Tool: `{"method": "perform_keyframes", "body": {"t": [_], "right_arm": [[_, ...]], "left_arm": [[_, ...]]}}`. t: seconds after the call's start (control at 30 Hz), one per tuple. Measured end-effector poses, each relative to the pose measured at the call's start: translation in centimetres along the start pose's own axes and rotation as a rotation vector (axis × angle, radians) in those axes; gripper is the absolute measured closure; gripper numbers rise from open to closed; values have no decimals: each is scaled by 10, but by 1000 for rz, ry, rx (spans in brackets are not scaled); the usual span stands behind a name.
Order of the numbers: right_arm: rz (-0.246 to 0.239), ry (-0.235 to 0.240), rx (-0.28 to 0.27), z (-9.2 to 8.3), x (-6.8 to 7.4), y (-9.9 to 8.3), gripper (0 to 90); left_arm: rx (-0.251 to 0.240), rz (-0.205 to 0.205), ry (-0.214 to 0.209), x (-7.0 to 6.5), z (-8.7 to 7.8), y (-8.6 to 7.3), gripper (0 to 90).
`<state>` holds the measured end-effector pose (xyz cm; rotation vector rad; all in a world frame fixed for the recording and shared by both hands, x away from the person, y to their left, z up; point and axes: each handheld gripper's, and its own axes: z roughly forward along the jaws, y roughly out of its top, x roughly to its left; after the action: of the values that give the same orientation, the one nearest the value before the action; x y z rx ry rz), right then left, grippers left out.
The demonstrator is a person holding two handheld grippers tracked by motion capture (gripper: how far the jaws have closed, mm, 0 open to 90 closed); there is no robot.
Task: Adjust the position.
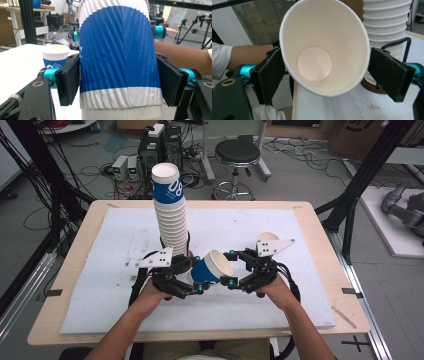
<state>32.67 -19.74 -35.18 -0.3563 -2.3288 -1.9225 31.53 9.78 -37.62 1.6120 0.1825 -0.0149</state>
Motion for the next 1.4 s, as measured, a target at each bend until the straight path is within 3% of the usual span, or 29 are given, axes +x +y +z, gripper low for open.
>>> {"method": "perform_keyframes", "body": {"t": [0.2, 0.47, 0.57, 0.6, 0.67, 0.9, 1.17, 1.4], "right_arm": [[-3, 14, -16, 1, 0, -2, 203], [-20, 9, 16, 4, -1, -3, 258], [-21, 8, 25, 4, -1, -2, 259], [-22, 8, 34, 4, -1, -2, 259], [-30, -3, 52, 4, 0, -2, 259], [-69, -73, 187, 2, 1, 10, 259], [-161, -122, 359, 15, 10, 30, 257], [-200, -96, 432, 30, 15, 39, 257]], "left_arm": [[11, 8, 5, -2, 3, -5, 274], [23, 8, 15, -2, 0, -9, 292], [52, -19, 15, -2, 0, -9, 285], [52, -19, 15, -2, 0, -9, 263], [111, -37, 66, -3, 2, -8, 140], [198, 22, 94, -5, 0, -6, 130], [243, 54, 122, -6, 1, -6, 130], [267, 68, 110, -7, 4, -6, 136]]}}
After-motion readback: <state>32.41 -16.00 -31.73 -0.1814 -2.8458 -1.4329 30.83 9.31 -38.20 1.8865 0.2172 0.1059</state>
